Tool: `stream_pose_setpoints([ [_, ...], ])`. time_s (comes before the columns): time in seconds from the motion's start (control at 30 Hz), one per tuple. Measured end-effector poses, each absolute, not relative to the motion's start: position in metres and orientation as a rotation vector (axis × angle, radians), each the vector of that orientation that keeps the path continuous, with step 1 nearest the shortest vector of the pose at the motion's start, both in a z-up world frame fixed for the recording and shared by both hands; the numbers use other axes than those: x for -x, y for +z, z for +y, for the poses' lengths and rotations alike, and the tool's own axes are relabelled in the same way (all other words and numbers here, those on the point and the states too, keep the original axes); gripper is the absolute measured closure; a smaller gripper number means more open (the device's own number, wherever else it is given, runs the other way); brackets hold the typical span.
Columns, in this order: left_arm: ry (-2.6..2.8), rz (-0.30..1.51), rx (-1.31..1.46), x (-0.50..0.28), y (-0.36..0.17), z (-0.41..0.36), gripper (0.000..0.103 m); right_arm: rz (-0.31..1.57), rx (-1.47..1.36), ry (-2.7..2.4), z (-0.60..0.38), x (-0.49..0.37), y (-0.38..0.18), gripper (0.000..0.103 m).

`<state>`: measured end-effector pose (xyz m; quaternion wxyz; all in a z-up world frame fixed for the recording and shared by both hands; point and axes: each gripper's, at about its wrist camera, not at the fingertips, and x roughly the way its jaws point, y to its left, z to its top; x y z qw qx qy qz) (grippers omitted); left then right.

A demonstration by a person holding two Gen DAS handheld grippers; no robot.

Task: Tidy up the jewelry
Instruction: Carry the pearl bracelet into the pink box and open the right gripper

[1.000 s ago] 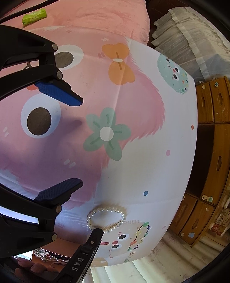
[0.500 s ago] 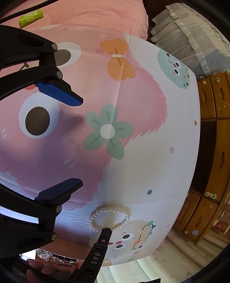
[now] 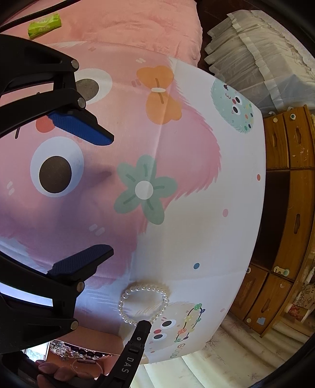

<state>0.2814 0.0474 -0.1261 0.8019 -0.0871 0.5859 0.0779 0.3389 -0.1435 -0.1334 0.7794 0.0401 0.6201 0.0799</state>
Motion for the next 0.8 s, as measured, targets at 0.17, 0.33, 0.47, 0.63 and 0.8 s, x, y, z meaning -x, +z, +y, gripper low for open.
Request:
stream_pose_setpoints([
  [0.17,0.168,1.223,0.182,-0.275,-0.112,0.037,0.021,1.29,-0.108,0.196,-0.152,-0.329,-0.107,0.096],
  [0.33,0.164,1.2,0.174,-0.263,-0.102,0.02,0.021,1.228,-0.12,0.221,-0.167,-0.312,-0.073,0.096],
  [0.47,0.153,1.19,0.167,-0.248,-0.096,0.001,0.021,1.169,-0.121,0.237,-0.185,-0.294,-0.044,0.096],
  [0.63,0.149,1.192,0.158,-0.232,-0.094,-0.021,0.021,1.118,-0.116,0.235,-0.209,-0.272,-0.018,0.096],
  [0.8,0.154,1.188,0.158,-0.219,-0.089,-0.036,0.021,1.103,-0.127,0.215,-0.236,-0.251,-0.008,0.096],
])
